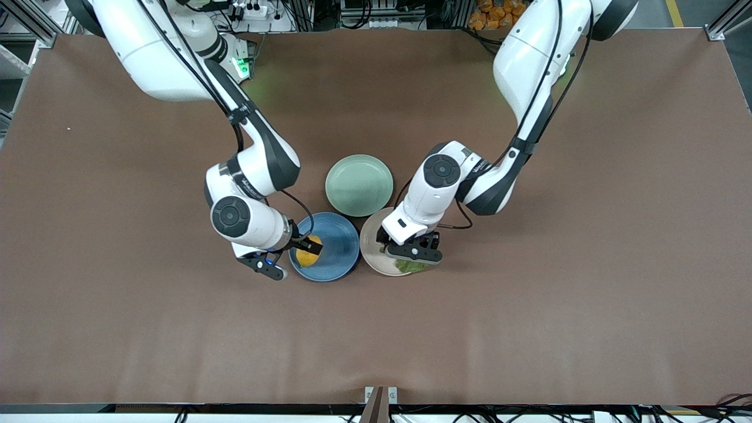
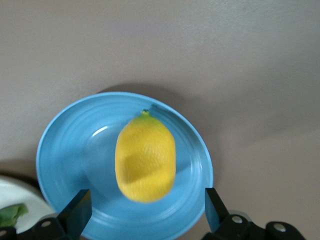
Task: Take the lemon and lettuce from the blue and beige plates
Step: 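Close the right gripper on the lemon while the left gripper grasps the lettuce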
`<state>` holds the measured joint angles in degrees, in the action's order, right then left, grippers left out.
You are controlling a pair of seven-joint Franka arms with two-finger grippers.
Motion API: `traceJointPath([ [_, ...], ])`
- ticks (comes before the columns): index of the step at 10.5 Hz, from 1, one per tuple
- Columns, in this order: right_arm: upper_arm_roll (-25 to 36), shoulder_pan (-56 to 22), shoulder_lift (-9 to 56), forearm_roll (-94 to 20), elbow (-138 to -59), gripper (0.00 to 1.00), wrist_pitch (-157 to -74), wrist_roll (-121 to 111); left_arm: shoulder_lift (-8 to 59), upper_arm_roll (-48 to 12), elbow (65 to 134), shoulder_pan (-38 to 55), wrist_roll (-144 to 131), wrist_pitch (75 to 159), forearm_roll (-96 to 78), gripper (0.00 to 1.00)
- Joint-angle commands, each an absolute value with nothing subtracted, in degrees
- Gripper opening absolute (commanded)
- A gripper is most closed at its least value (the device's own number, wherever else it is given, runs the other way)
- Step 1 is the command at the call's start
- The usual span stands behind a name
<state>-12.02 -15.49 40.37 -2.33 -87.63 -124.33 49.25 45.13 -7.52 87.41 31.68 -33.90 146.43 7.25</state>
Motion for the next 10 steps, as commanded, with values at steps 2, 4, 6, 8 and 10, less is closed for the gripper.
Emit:
traceJointPath([
  [2,-12.39,-16.08,43.41,-1.05,-86.48,1.00,-125.86,50.71,48.95,-1.42,85.61,38.04,-39.89,146.86,9.32,1.00],
  [4,-12.39,-16.08,44.82,-1.32,-86.48,1.00,-128.04,50.80,49.66,-1.05,85.34,38.50,-40.43,147.13,9.32,1.00],
  [6,-12.39,-15.91,44.82,-1.76,-86.22,0.60,-127.88,50.80,49.75,-0.97,85.34,38.58,-40.78,147.13,9.40,0.86],
  [8,-12.39,-15.91,44.82,-1.58,-86.31,0.30,-127.71,50.54,49.75,-0.88,85.25,39.11,-40.78,147.13,9.40,0.61],
  [10,-12.39,-15.38,44.13,-1.41,-85.78,0.00,-127.44,49.84,49.57,-0.88,85.34,39.02,-40.78,147.13,9.40,0.35],
])
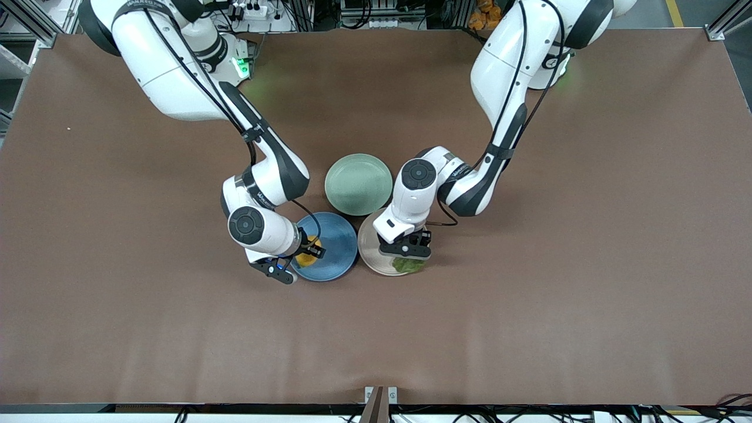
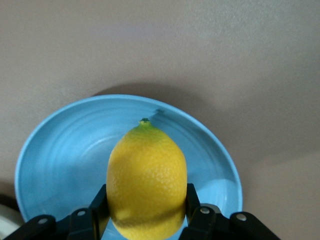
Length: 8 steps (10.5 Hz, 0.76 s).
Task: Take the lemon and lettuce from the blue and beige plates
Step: 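Close the right gripper on the lemon while the left gripper grasps the lettuce, then lift the lemon off the blue plate while the left gripper lifts the lettuce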
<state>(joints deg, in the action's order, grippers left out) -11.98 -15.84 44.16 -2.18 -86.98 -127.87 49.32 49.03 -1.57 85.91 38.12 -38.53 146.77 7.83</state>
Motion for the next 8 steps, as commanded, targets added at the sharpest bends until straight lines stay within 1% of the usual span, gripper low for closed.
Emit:
traceJointPath([
  [1,-12.57,-14.95,43.08,-1.49,-85.69,0.00,-126.22,49.57,49.31,-0.88,85.34,39.02,-40.78,147.04,9.49,0.20],
  [2,-12.92,-13.72,42.28,-1.84,-83.95,0.00,-122.21,49.22,49.05,-0.79,85.34,39.02,-40.78,146.69,9.58,0.04],
  [3,-13.35,-12.32,41.67,-1.85,-81.41,0.00,-116.77,47.22,48.87,-0.53,85.43,39.02,-40.69,146.52,9.93,0.00],
  [5,-13.36,-8.89,37.90,-2.28,-81.12,0.00,-109.11,40.20,48.52,0.96,85.96,39.02,-40.61,145.64,10.72,0.00],
  [8,-13.01,-1.34,34.72,-2.02,-81.56,0.00,-101.44,26.51,45.28,1.14,85.78,38.58,-40.60,138.10,12.74,0.00],
])
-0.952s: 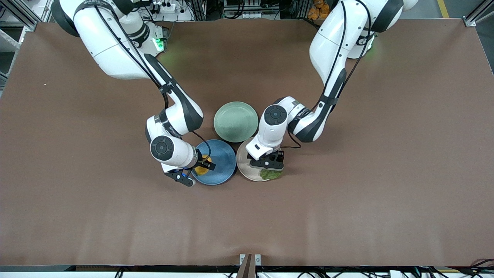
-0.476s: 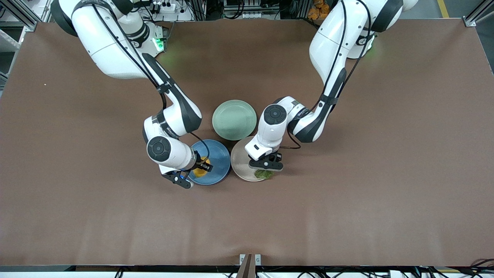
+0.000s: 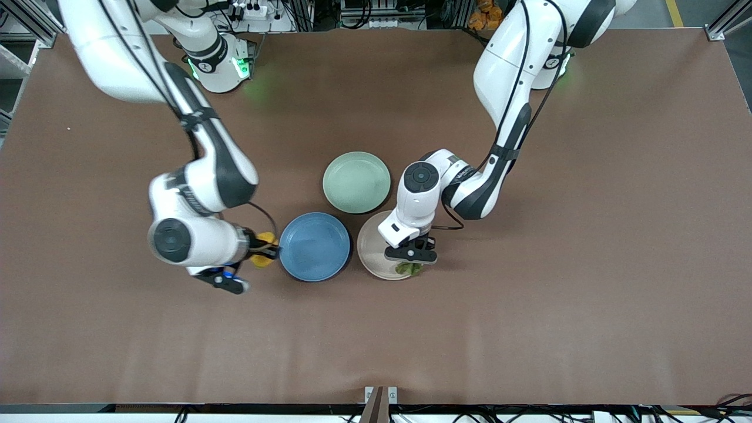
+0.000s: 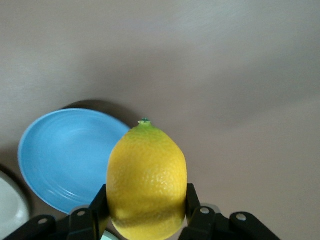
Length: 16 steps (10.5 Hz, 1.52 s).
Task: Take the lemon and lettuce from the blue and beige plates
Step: 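Lift the lemon off the blue plate while the left gripper lifts the lettuce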
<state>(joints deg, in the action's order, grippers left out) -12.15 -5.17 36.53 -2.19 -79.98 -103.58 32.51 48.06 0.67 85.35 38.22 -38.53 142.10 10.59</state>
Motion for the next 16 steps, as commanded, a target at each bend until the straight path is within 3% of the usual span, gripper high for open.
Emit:
traceJointPath([
  [1,-12.66,0.68,33.93,-1.50,-82.87,0.00,-101.16,22.10,43.87,1.14,85.61,38.76,-40.69,136.08,12.40,0.00],
  [4,-11.08,5.18,31.65,3.58,-90.33,0.00,-103.34,13.02,37.82,0.88,85.43,38.33,-40.61,130.02,11.95,0.00],
  [6,-9.41,5.36,30.24,4.39,-98.30,0.00,-111.31,11.88,32.72,0.53,85.69,33.87,-37.37,124.13,10.91,0.00],
  [8,-8.61,5.71,28.21,4.39,-105.79,0.00,-120.37,9.59,32.17,0.62,86.31,29.90,-33.59,121.30,8.00,0.00],
  [11,-8.61,5.89,28.21,4.39,-110.04,0.00,-126.38,9.49,34.44,0.79,87.89,22.44,-32.08,119.71,8.61,0.00],
  [13,-8.44,6.06,28.65,4.39,-110.04,0.35,-126.30,9.49,36.90,0.70,87.63,19.17,-30.94,119.79,8.00,0.00],
  [14,-8.35,6.06,28.91,4.39,-110.13,0.92,-126.21,9.58,37.44,0.88,87.63,18.99,-30.94,119.79,8.17,0.14],
  [15,-8.26,6.24,29.00,4.39,-109.95,1.00,-125.78,9.58,37.70,0.97,87.37,17.68,-30.94,119.79,8.35,0.42],
  [16,-8.26,5.98,28.57,4.39,-109.52,1.00,-125.51,9.75,37.27,0.88,87.28,16.88,-30.94,119.79,8.26,0.99],
])
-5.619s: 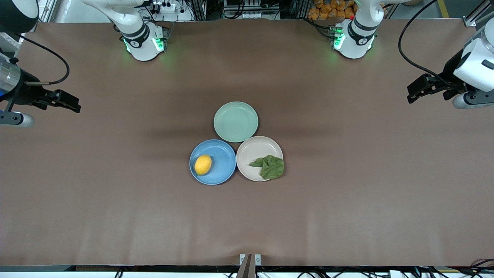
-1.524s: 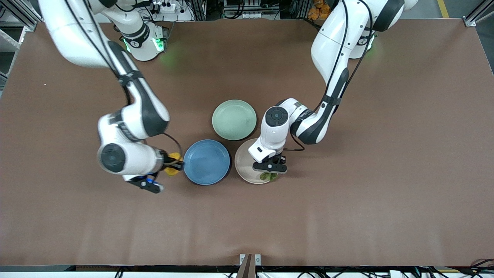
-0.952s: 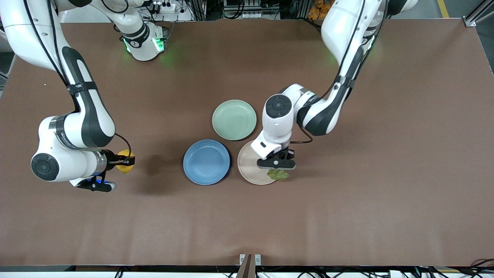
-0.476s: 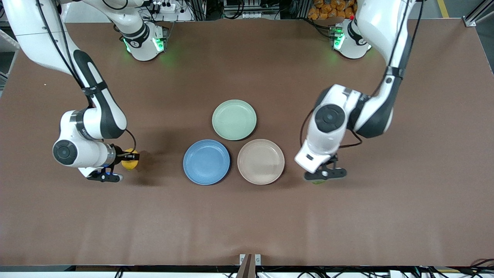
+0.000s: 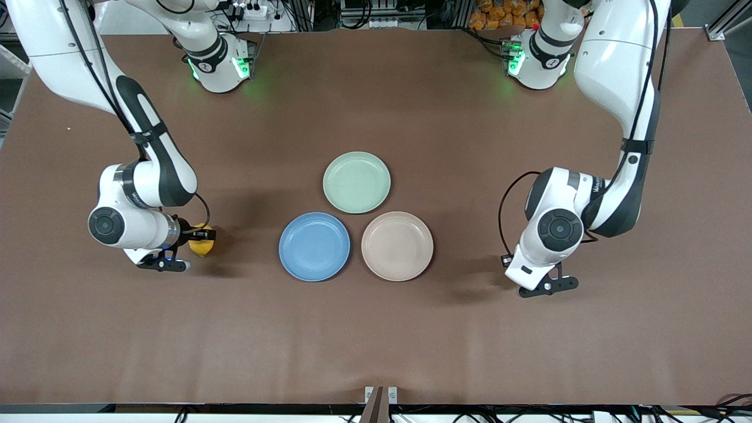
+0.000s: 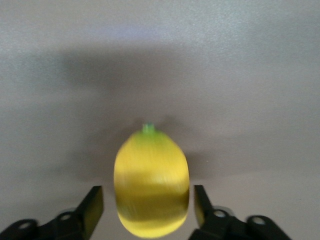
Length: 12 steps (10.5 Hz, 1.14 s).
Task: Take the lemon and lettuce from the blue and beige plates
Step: 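Lower the lemon onto the table while the left gripper releases the lettuce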
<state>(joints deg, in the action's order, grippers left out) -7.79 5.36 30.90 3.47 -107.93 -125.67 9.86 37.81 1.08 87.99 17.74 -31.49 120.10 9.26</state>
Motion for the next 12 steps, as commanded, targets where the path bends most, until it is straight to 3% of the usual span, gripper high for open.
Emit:
traceJointPath([
  [1,-8.35,5.98,28.04,4.31,-108.38,1.00,-124.64,9.93,35.61,0.79,86.58,17.22,-31.29,119.01,8.09,1.00],
  [5,-8.35,5.10,24.10,3.69,-93.10,1.00,-104.70,9.67,21.40,0.62,84.65,17.05,-21.21,106.38,8.26,1.00],
  [9,-8.26,5.10,9.79,4.04,-92.90,1.00,-98.19,9.93,9.25,0.88,84.20,16.44,-15.91,95.03,6.50,1.00],
  [12,-7.47,4.57,2.83,3.61,-93.08,1.00,-94.58,9.41,3.88,0.88,84.29,12.05,-15.73,92.20,2.92,1.00],
])
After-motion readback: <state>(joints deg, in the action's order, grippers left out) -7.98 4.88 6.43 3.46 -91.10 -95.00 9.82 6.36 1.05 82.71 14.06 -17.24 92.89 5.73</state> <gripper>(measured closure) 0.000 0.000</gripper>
